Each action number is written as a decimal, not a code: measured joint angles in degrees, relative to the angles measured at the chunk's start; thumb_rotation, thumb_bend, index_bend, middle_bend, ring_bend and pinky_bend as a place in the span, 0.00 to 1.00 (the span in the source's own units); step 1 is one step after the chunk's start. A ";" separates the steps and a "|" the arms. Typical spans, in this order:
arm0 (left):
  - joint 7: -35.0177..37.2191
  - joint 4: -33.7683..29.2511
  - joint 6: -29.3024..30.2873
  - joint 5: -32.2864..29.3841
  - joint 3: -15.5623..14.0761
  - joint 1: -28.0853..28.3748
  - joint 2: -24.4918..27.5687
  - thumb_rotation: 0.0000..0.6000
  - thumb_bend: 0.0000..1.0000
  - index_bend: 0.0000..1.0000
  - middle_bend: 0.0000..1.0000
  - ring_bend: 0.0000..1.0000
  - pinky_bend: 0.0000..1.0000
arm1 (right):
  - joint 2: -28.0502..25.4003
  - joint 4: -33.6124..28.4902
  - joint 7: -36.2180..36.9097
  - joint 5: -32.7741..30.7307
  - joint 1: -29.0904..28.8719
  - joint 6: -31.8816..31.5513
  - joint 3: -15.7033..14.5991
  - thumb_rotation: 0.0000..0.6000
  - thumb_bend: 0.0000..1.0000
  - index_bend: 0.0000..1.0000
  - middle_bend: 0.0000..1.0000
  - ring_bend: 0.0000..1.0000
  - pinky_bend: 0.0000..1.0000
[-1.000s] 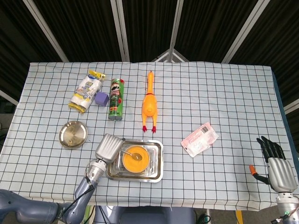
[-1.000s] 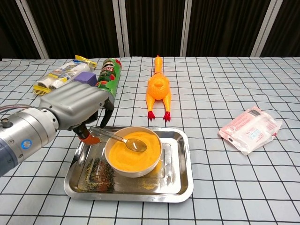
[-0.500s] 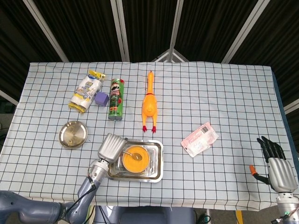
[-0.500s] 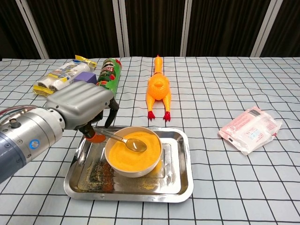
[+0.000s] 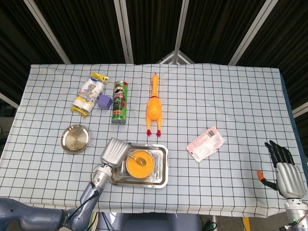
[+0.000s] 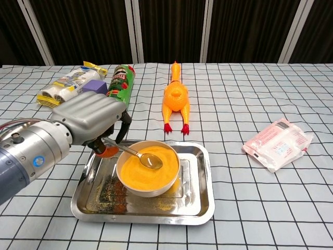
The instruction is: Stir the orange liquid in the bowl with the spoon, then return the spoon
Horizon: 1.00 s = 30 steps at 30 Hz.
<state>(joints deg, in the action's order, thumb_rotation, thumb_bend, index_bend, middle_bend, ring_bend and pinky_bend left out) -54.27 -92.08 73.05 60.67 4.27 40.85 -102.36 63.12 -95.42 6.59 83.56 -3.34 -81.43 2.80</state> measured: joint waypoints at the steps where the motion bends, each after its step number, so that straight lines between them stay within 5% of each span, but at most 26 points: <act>1: -0.08 0.02 -0.09 0.01 0.06 -0.05 0.01 1.00 0.43 0.59 1.00 0.99 0.97 | -0.01 -0.01 0.01 -0.01 0.01 0.00 -0.01 1.00 0.40 0.00 0.00 0.00 0.00; 30: 0.07 1.35 -1.15 0.48 1.57 -0.56 -0.98 1.00 0.43 0.57 1.00 0.99 0.97 | -0.01 -0.04 0.04 -0.04 -0.02 0.13 -0.03 1.00 0.40 0.00 0.00 0.00 0.00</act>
<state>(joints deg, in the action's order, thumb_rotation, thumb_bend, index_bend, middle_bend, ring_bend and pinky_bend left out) -54.20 -90.73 71.90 61.16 5.84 40.29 -103.33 63.11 -95.46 6.63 83.52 -3.37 -81.30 2.77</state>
